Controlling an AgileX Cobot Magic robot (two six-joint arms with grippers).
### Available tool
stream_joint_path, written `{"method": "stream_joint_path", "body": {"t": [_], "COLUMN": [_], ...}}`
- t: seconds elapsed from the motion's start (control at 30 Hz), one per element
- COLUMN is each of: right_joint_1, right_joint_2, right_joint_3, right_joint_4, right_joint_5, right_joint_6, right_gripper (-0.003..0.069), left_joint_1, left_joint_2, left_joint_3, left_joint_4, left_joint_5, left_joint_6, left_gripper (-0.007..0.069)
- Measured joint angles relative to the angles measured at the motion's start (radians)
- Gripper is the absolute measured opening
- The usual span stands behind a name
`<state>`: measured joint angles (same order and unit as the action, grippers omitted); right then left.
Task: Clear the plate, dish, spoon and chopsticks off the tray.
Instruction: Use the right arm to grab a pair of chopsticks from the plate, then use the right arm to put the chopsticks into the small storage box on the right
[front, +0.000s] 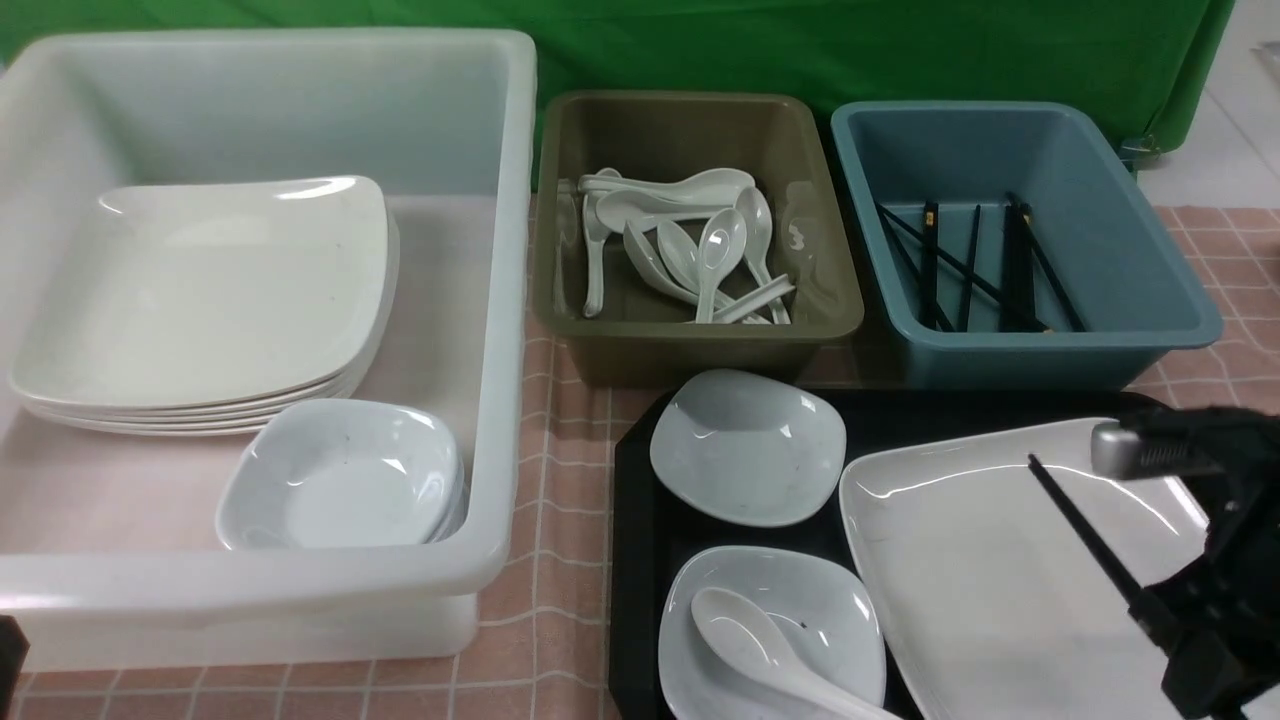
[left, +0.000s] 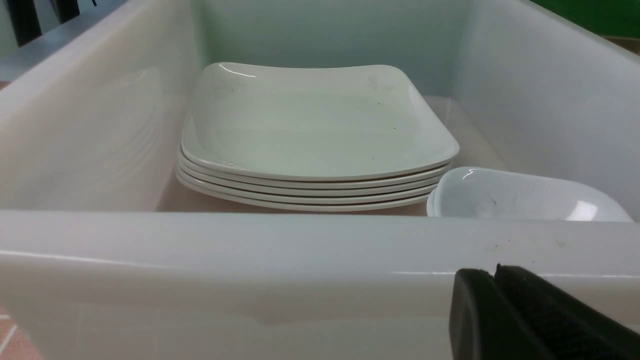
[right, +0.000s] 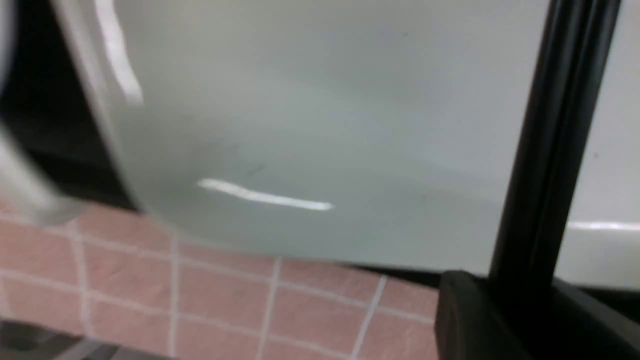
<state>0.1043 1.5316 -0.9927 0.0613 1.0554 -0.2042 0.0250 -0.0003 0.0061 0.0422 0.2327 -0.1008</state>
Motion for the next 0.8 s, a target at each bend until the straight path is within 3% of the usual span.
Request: {"method": "stream_joint_path", "body": {"t": [0.17,0.23,0.37,0.43,0.57,0.7,0.8], "right_joint_1": [0.0,0.0,0.0,0.0,0.0,0.0,0.0], "right_joint_2": [-0.102,-0.124,-0.103,-0.047,0.085,0.228,0.312], "right_joint_3": [-0.089,-0.136,-0.148,-0.151,-0.154,-0.154,-0.154], "right_joint_4": [0.007,0.009,0.01,0.01,0.012,0.013,0.015], "right_joint_5": [-0.122,-0.382,-0.712,-0.971,-1.328,-1.492,-1.524], "right_joint_6": [0.006,0.042,0.089,0.104,0.121,0.125,0.15], "right_gripper": [0.0171,0.0171,0.0171,0.0171,0.0171,0.0185,0.0251], "left_joint_1": [0.0,0.0,0.0,0.0,0.0,0.0,0.0], "left_joint_2": [0.0,0.0,0.0,0.0,0.0,0.0,0.0], "left_joint_3": [0.0,0.0,0.0,0.0,0.0,0.0,0.0], "left_joint_4": [0.0,0.0,0.0,0.0,0.0,0.0,0.0], "left_joint_5": [0.0,0.0,0.0,0.0,0.0,0.0,0.0], "left_joint_6": [0.0,0.0,0.0,0.0,0.0,0.0,0.0], "left_gripper": [0.002,0.002,0.002,0.002,0.002,0.002,0.002]}}
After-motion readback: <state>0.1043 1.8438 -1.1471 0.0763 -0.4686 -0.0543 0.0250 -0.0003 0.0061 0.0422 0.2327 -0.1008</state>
